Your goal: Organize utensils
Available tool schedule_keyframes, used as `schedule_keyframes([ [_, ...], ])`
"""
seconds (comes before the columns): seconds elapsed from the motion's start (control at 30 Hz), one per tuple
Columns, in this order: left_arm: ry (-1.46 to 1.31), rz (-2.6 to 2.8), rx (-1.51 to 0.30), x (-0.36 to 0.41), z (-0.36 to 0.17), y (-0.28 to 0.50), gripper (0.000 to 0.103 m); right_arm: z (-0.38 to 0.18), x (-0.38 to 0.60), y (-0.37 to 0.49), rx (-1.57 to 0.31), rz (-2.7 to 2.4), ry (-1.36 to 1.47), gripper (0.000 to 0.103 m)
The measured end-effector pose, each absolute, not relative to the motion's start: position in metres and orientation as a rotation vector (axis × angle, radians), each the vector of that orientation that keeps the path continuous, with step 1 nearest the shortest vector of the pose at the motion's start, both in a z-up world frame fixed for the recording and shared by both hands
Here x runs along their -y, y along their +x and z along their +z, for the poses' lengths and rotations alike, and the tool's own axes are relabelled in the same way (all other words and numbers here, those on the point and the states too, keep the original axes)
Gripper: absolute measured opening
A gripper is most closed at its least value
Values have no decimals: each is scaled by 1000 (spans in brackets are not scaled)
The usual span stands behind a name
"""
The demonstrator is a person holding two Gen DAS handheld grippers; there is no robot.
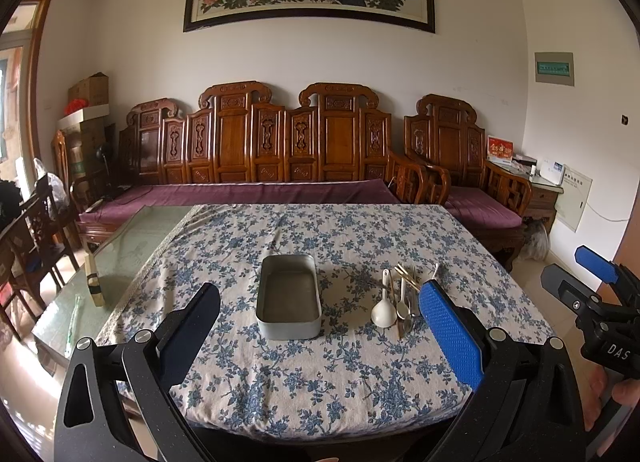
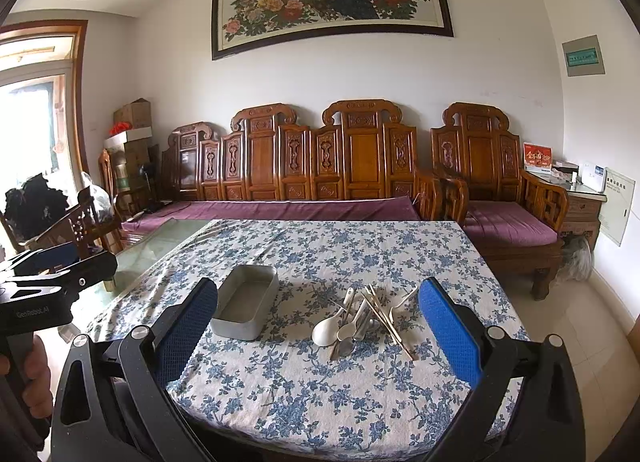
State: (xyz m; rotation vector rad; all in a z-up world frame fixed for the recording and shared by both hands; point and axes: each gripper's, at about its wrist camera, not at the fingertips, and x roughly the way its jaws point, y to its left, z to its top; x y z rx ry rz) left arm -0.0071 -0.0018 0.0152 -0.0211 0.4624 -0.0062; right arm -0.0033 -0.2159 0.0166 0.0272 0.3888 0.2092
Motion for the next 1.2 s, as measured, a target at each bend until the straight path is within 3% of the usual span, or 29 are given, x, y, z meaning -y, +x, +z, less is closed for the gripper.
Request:
schedule_keyframes([
  [1.2,-17,-16,-475,6,12,-6,97,16,215,-3,-393,211,25,101],
])
